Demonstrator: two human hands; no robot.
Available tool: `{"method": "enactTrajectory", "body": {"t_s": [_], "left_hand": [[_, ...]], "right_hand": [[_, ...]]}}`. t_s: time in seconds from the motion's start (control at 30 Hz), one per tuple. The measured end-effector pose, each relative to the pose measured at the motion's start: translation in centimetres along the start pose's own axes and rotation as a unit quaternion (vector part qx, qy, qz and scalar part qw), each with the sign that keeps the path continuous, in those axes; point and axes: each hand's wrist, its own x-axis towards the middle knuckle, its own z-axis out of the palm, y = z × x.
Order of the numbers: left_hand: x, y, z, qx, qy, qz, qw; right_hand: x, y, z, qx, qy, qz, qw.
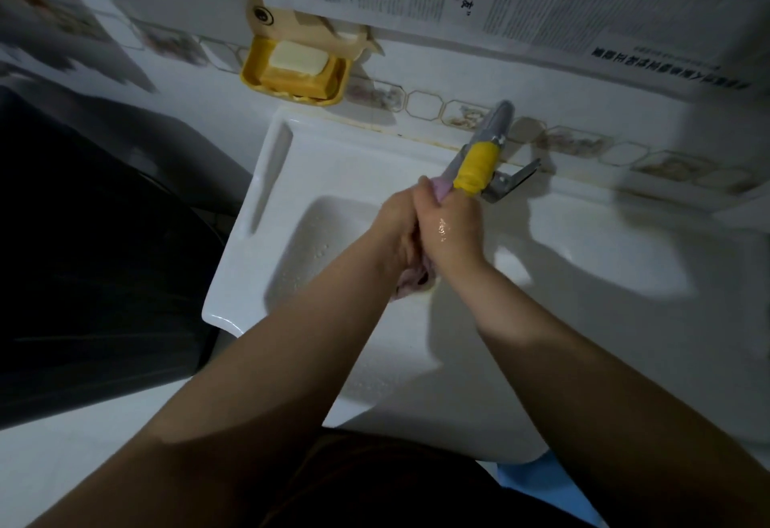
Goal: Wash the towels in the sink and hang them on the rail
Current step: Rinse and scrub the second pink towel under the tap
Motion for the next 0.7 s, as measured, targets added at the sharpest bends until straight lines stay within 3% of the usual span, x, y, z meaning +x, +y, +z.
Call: {"method": "enactTrajectory", "body": {"t_s": [0.13, 0.27, 0.37, 0.43, 0.5, 0.57, 0.7], "left_hand": [[-1.4, 0.0, -0.7, 0.108, -0.128, -0.090, 0.982], [0.3, 1.0, -4.2, 0.291, -0.098, -0.019, 0.951], [0.8, 1.8, -6.6, 0.433, -0.110, 0.015, 0.895], [1.7, 2.1, -7.5, 0.495, -0.156, 0.067, 0.852], [1.9, 2.7, -7.7, 0.603, -0.149, 0.155, 0.768], [2.2, 3.0, -7.8, 0.632, -0.104, 0.243, 0.728], [1.8, 2.7, -7.5, 0.557, -0.078, 0.260, 0.785]], "right_hand": [[3.5, 2.0, -2.0, -0.058, -0.018, 0.035, 0.998], [5.8, 4.6, -4.2, -0.075, -0.104, 0.025, 0.991], [6.4, 5.7, -5.8, 0.022, -0.163, 0.023, 0.986], [5.8, 5.8, -6.8, 0.058, -0.251, 0.042, 0.965], [5.3, 5.9, -7.4, 0.024, -0.365, 0.027, 0.930], [5.0, 5.9, -7.7, -0.054, -0.406, 0.009, 0.912], [5.2, 5.7, -7.3, -0.100, -0.343, -0.011, 0.934]]}}
